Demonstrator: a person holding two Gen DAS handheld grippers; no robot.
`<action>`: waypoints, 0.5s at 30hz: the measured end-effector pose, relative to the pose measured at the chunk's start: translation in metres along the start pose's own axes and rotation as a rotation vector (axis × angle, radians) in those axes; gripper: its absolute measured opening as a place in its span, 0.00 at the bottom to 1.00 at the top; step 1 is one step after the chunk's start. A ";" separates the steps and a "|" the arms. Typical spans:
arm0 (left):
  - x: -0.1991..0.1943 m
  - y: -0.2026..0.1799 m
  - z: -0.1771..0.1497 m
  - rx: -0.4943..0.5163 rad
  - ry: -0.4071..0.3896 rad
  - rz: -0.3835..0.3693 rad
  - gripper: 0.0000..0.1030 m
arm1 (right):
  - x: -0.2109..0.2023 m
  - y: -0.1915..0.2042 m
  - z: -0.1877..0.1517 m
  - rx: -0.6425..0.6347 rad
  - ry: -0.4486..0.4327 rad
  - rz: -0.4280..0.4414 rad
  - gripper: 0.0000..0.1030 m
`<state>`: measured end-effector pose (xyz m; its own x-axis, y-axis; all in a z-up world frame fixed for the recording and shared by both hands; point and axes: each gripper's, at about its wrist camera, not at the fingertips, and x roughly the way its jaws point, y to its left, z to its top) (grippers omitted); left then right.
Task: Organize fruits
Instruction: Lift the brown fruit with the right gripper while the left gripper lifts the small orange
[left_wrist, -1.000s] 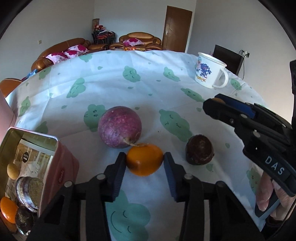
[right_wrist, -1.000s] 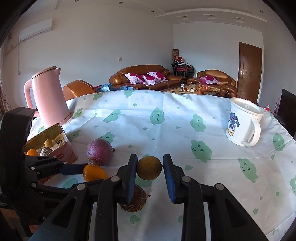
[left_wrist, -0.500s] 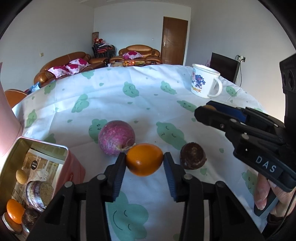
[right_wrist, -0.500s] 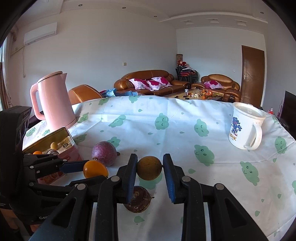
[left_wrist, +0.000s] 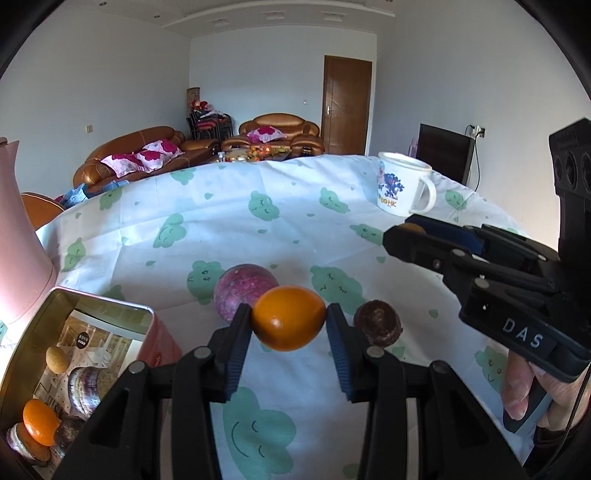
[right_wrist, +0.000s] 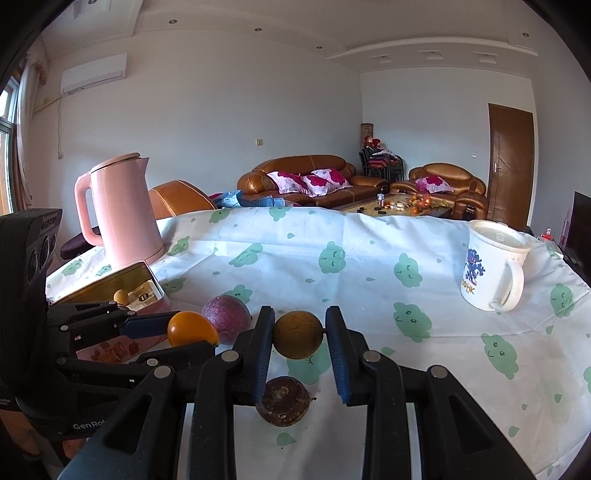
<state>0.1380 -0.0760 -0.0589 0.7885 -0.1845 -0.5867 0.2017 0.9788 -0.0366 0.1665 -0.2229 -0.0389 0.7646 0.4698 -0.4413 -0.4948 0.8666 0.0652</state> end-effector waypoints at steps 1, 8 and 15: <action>-0.002 0.000 0.000 0.002 -0.008 0.003 0.41 | -0.001 0.000 0.000 -0.002 -0.006 0.001 0.30; -0.012 0.002 -0.001 -0.011 -0.065 0.016 0.41 | -0.006 0.003 0.000 -0.013 -0.029 0.006 0.30; -0.018 0.003 -0.002 -0.017 -0.101 0.025 0.41 | -0.010 0.005 -0.001 -0.023 -0.053 0.012 0.30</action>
<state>0.1233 -0.0692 -0.0497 0.8478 -0.1677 -0.5031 0.1725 0.9843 -0.0373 0.1562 -0.2234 -0.0351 0.7791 0.4888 -0.3926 -0.5128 0.8571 0.0494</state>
